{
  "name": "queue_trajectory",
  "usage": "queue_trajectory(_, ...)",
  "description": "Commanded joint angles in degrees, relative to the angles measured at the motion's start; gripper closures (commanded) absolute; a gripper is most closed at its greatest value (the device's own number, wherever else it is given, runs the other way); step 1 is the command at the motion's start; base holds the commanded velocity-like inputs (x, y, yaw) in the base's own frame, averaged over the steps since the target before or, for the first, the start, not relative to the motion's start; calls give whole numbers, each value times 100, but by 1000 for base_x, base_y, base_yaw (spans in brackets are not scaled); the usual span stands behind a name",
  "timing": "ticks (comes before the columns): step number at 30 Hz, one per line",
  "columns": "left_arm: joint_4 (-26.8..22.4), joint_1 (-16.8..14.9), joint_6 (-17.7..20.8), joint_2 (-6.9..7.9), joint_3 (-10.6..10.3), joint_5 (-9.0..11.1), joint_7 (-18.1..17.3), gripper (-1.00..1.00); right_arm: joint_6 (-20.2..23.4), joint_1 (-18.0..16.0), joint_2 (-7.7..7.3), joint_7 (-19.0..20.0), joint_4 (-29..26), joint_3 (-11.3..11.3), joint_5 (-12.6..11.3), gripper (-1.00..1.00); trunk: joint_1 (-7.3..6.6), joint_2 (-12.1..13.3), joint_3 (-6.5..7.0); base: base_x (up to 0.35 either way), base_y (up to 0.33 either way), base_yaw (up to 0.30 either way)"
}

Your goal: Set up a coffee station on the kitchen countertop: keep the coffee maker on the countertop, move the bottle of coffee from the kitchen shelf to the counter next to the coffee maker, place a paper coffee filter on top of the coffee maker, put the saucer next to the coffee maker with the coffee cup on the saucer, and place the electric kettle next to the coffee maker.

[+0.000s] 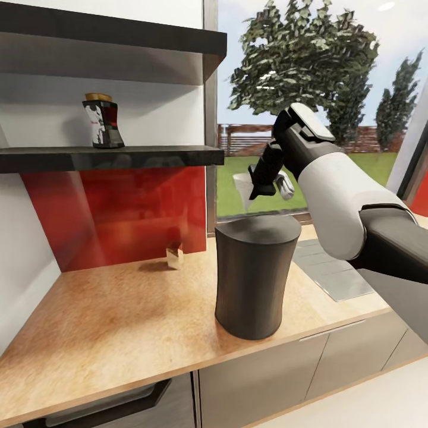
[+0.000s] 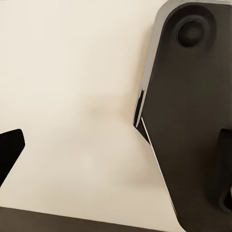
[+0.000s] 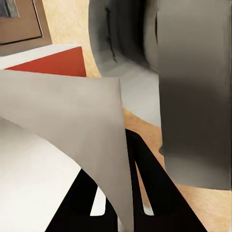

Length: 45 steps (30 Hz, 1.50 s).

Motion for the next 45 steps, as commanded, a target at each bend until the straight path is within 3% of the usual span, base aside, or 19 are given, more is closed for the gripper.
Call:
queue_trajectory(1,14,-5,-12,0,12,35,0,-100,-66,-1,3,-9,44,-31,49,100,2,-6,-5,4,0,0)
queue_trajectory(7,18,11,-15,5,3,25,-22,-100,-69,-1,10,-9,374,-30,112,100,2,-6,-5,1,0,0)
queue_trajectory(45,10,126,-36,30,-52,-19,-49,-100,-54,-1,44,-9,476,-31,124,100,2,-6,-5,19,0,0)
